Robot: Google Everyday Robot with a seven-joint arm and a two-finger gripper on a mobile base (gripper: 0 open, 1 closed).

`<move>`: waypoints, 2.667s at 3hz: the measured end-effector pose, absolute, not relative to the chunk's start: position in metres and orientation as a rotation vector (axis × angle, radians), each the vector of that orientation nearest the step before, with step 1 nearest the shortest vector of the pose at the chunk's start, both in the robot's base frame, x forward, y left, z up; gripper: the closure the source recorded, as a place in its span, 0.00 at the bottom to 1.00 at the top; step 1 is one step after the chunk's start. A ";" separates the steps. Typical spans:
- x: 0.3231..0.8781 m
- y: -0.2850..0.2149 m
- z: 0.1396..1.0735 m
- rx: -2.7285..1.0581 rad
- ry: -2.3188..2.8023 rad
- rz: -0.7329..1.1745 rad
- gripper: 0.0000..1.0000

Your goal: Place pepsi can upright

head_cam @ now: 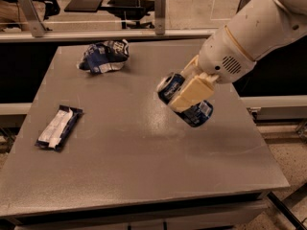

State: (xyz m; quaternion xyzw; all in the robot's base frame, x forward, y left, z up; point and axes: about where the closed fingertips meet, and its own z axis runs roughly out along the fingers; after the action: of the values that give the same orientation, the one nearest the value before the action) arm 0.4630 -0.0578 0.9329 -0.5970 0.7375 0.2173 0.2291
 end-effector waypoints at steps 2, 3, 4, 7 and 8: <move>0.472 -0.031 0.953 -1.486 1.663 0.789 1.00; 0.472 -0.025 0.945 -1.415 1.506 0.875 1.00; 0.473 -0.026 0.937 -1.385 1.448 0.912 1.00; 0.474 -0.026 0.908 -1.338 1.295 1.026 0.81; 0.473 -0.026 0.901 -1.342 1.274 1.042 0.58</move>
Offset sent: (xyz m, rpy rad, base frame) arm 0.0109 0.0327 0.0324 0.5640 -0.2373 0.0834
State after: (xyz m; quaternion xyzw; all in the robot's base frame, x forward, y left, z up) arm 0.4727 -0.0256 0.9013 -0.5517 0.5241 0.4283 0.4873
